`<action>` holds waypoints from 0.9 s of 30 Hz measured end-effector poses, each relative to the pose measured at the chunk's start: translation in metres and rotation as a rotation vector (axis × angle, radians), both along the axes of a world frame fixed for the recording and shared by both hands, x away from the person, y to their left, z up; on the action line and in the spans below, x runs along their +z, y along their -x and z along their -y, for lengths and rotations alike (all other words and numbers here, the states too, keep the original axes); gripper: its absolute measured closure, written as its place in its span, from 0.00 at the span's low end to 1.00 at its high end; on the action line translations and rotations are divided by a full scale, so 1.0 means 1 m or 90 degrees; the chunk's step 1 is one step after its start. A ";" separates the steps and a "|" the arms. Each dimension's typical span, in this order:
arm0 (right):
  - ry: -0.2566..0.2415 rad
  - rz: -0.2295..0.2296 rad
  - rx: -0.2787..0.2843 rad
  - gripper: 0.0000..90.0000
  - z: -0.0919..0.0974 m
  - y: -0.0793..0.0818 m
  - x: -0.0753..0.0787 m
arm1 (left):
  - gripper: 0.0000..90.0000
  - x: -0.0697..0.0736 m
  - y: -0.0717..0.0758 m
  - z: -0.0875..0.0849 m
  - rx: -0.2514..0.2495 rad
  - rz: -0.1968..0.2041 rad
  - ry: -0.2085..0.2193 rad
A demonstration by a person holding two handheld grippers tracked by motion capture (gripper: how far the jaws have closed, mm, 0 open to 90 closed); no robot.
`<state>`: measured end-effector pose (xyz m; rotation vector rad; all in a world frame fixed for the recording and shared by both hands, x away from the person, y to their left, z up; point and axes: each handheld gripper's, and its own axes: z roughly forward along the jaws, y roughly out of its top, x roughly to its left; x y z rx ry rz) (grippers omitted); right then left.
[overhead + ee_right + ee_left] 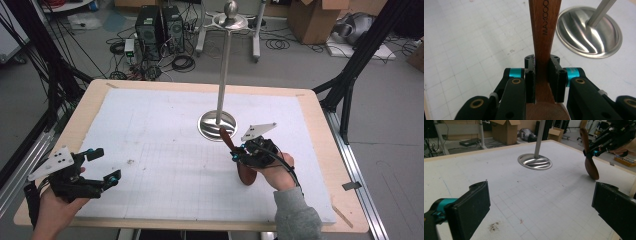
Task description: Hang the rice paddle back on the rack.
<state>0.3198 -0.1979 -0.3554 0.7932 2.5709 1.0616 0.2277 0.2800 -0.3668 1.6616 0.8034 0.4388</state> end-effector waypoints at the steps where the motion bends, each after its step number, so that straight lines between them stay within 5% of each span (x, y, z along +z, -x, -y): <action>1: -0.003 0.000 0.002 0.86 0.001 0.000 0.001 | 0.02 0.000 0.000 0.000 0.000 0.000 0.000; 14: -0.053 0.040 -0.016 0.86 0.018 -0.002 0.018 | 0.02 0.002 0.001 -0.002 0.003 0.003 0.003; 27: -0.098 0.051 -0.023 0.86 0.029 -0.011 0.037 | 0.02 0.002 0.002 -0.003 0.004 0.004 0.005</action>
